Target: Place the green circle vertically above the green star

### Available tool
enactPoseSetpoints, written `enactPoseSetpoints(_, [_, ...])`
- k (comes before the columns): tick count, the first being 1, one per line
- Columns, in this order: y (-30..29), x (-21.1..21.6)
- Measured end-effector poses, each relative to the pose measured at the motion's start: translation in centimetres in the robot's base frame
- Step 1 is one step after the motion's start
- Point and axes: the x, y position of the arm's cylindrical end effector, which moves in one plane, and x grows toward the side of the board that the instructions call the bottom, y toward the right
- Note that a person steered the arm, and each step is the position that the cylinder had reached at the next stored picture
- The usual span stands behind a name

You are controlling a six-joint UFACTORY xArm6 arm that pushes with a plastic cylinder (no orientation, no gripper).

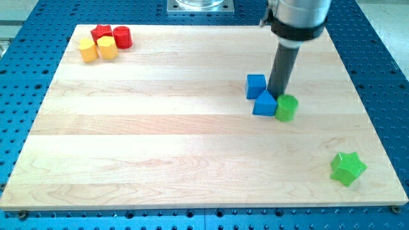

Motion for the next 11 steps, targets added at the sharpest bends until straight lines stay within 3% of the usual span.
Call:
enactPoseSetpoints(1, [2.7,4.5])
enactPoseSetpoints(2, [2.5,3.1])
enactPoseSetpoints(3, [-0.7,4.9])
enactPoseSetpoints(4, [3.1,5.5])
enactPoseSetpoints(6, [2.0,7.0])
enactPoseSetpoints(7, [3.8,10.3])
enactPoseSetpoints(8, [6.2,8.6])
enactPoseSetpoints(9, [3.0,6.9])
enactPoseSetpoints(10, [-7.3,6.9])
enactPoseSetpoints(11, [-10.4,3.0])
